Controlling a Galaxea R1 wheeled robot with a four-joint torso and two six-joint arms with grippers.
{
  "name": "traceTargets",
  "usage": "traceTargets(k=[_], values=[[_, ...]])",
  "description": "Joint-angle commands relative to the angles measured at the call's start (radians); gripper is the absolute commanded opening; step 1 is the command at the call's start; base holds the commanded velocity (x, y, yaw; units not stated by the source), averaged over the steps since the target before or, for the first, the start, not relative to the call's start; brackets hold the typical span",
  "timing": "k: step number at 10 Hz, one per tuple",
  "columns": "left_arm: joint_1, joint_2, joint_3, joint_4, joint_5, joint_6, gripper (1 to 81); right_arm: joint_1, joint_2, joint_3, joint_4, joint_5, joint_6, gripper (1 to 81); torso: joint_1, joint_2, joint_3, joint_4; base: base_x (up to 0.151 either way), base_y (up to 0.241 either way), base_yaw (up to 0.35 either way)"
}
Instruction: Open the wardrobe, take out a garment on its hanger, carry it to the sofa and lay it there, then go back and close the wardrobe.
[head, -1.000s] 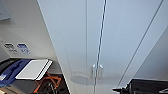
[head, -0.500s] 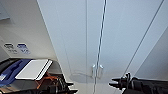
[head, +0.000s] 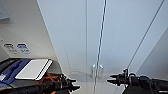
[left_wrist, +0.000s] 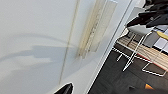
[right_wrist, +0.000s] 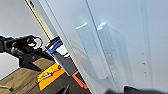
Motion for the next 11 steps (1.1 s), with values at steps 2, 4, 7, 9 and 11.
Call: traceTargets(k=[2,4,7,9,11], values=[[-0.19,0.065,-0.037,-0.006,0.028,-0.033,81.1,0.158,0.009,0.037,0.02,-0.008,0.014,81.1,0.0,0.0,0.0,0.0,0.0,0.0,0.0],[-0.203,0.093,-0.044,-0.006,0.039,-0.04,81.1,0.177,0.024,0.011,0.02,-0.006,0.029,81.1,0.0,0.001,0.0,0.0,0.0,0.0,0.0],[-0.209,0.128,-0.078,-0.003,0.052,-0.04,81.1,0.197,0.072,-0.04,0.018,-0.009,0.046,81.1,0.0,0.001,-0.001,0.0,0.0,0.0,0.0],[-0.211,0.143,-0.092,-0.003,0.059,-0.04,81.1,0.203,0.116,-0.108,0.025,-0.012,0.058,81.1,0.001,0.001,-0.001,0.0,0.0,0.0,0.0],[-0.211,0.16,-0.121,-0.003,0.059,-0.04,81.1,0.204,0.142,-0.153,0.025,-0.008,0.061,81.1,0.001,0.002,-0.001,0.0,0.0,0.0,0.0]])
